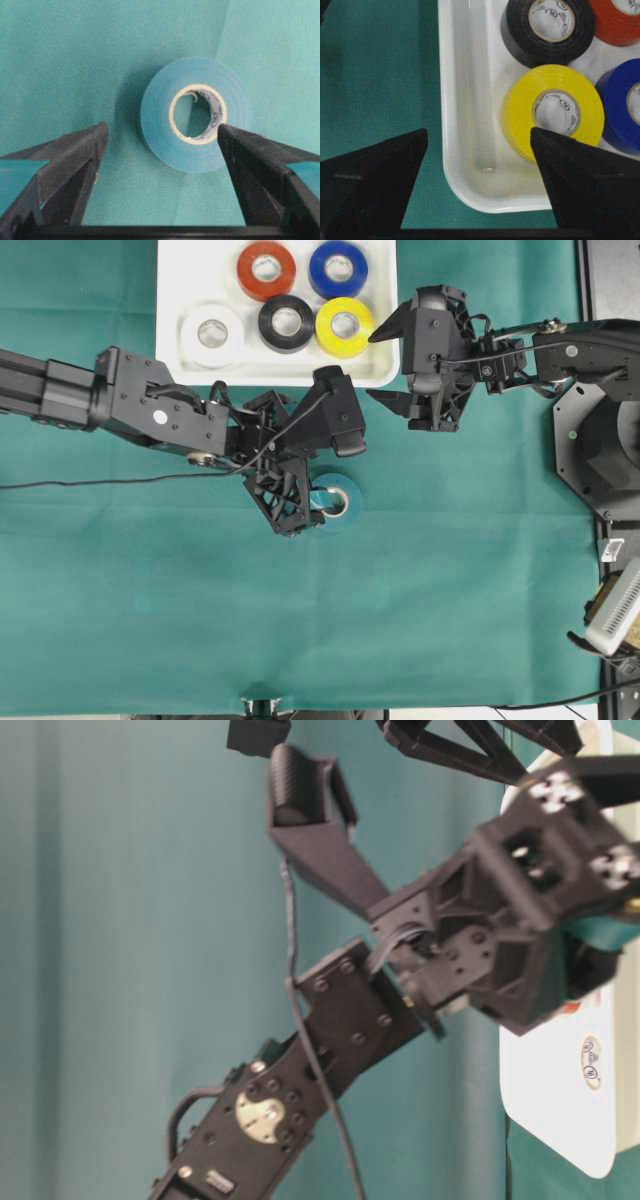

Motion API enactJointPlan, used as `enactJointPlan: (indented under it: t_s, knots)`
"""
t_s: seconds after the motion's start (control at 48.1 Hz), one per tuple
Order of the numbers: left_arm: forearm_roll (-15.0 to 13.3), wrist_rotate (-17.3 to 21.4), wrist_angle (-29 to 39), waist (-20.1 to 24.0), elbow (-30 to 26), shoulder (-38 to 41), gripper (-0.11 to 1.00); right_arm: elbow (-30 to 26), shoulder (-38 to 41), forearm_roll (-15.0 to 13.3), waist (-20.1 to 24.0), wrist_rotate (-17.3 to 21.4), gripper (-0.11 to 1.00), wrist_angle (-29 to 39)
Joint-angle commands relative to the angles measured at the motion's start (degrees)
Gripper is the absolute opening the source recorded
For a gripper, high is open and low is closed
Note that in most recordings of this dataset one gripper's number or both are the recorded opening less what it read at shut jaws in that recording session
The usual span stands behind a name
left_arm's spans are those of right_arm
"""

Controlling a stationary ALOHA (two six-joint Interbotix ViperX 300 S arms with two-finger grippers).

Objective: Put the tape alternately from left to right into the white case.
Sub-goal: 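Move the left gripper over the teal tape roll, then lower the left gripper into the teal roll and grip it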

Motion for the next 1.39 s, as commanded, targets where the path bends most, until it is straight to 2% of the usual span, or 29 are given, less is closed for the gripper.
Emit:
enactJointPlan:
  t_s: [0.0,0.561,0.977,1.081,1.268,1.289,1.372]
  knots:
    - [-0.2,-0.2,-0.2,0.2,-2.1,-0.7,0.99,-0.4,-1.1,-0.1,0.4,0.2,0.86,-0.4]
    - [-0.2,-0.3,0.3,0.8,-5.2,4.5,0.99,0.0,-1.1,-0.1,1.0,0.4,0.86,-0.4]
    - [0.0,-2.0,1.2,1.1,-4.7,5.0,0.96,0.1,-1.1,-0.1,1.0,0.4,0.86,-0.4]
    - [0.0,-2.0,1.2,0.9,-4.8,5.0,0.8,0.1,-1.1,-0.2,1.0,0.4,0.86,-0.4]
    - [0.0,-1.8,1.2,0.9,-5.0,4.5,0.29,0.1,-1.1,-0.1,1.0,0.4,0.86,-0.4]
    - [0.0,-1.8,1.2,0.9,-5.0,4.5,0.26,0.1,-1.1,-0.1,1.0,0.4,0.86,-0.4]
    - [0.0,-1.7,1.2,0.9,-4.8,4.3,0.25,0.0,-1.1,-0.1,1.0,0.4,0.86,-0.4]
